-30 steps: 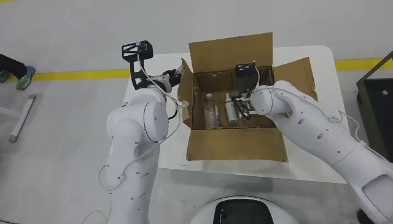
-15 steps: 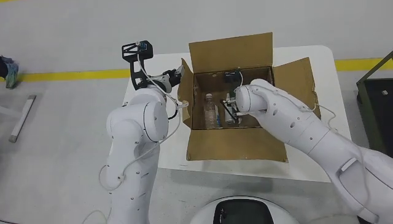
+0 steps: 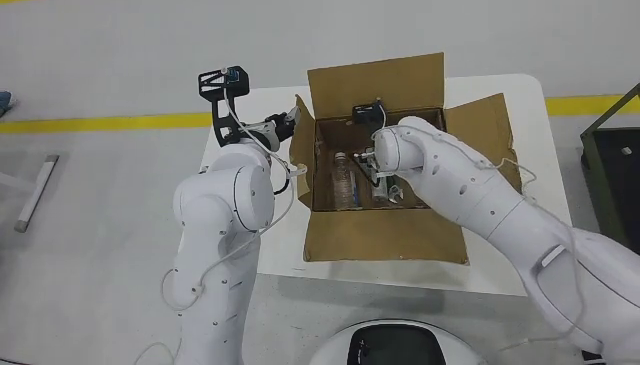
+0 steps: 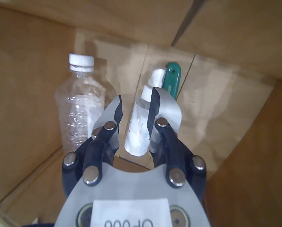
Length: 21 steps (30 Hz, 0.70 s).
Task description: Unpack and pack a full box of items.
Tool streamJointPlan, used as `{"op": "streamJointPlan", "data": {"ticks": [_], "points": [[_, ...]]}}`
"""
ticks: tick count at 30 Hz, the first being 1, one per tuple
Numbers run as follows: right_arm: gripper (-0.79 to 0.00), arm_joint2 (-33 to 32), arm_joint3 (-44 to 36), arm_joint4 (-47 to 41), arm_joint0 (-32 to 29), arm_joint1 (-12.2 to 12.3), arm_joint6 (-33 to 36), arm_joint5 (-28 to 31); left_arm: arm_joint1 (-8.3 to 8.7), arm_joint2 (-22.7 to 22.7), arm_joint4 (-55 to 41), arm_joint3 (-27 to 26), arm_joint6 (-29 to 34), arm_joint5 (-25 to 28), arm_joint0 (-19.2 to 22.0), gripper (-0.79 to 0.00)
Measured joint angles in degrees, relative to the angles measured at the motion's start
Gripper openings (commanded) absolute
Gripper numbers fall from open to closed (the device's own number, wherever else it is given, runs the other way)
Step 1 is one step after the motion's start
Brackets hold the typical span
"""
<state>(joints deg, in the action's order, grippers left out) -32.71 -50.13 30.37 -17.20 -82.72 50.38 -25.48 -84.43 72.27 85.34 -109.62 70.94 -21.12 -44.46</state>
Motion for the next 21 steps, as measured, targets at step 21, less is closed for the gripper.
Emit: {"op": "streamJointPlan", "data": {"ticks": [21], "points": [[-0.785,-45.2,-57.5,24.1,-36.6,16.8,5.3,0.3,0.0,0.0,0.0,0.0,0.0,0.0,0.0,0.0]]}}
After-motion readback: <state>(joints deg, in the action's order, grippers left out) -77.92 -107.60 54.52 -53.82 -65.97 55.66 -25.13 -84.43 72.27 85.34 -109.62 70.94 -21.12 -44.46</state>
